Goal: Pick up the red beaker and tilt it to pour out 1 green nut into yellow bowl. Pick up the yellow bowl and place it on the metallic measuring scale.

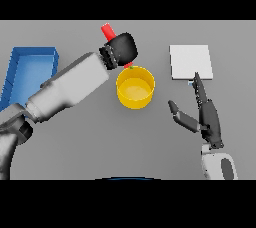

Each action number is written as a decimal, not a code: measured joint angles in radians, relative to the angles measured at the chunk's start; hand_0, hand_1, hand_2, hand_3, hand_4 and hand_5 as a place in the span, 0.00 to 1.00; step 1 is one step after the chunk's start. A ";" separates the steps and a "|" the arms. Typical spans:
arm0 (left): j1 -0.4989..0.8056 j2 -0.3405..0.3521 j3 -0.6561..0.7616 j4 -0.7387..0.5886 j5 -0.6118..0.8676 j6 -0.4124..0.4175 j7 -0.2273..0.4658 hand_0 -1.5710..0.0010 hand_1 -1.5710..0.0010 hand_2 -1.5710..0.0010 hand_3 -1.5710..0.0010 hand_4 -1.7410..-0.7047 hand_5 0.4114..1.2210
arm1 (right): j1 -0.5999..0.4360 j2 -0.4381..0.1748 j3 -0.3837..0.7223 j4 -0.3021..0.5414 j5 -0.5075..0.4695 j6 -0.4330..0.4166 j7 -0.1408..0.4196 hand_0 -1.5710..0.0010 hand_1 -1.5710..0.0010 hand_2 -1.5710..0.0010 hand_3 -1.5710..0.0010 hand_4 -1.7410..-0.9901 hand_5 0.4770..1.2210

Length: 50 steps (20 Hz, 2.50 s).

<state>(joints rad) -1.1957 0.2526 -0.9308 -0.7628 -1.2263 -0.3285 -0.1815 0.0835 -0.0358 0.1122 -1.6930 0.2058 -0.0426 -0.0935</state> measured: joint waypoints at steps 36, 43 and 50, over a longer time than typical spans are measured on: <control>-0.190 0.349 0.872 0.604 0.592 0.263 0.256 0.00 0.00 0.00 0.00 0.00 1.00 | -0.054 -0.030 0.013 0.032 0.012 0.023 -0.033 1.00 1.00 1.00 1.00 0.81 0.21; 0.056 0.341 1.017 0.516 0.783 0.380 0.356 0.00 0.00 0.00 0.00 0.00 1.00 | -0.043 -0.033 0.014 0.039 -0.013 0.049 -0.054 1.00 1.00 1.00 1.00 0.80 0.26; 0.410 0.268 1.029 0.133 0.921 0.412 0.453 0.00 0.00 0.00 0.00 0.00 0.79 | -0.036 -0.043 0.014 0.035 0.000 0.042 -0.058 1.00 1.00 1.00 1.00 0.76 0.27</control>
<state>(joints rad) -0.7858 0.5205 0.0983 -0.6297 -0.3049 0.0840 0.2712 0.0480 -0.0788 0.1260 -1.6580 0.2060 -0.0010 -0.1519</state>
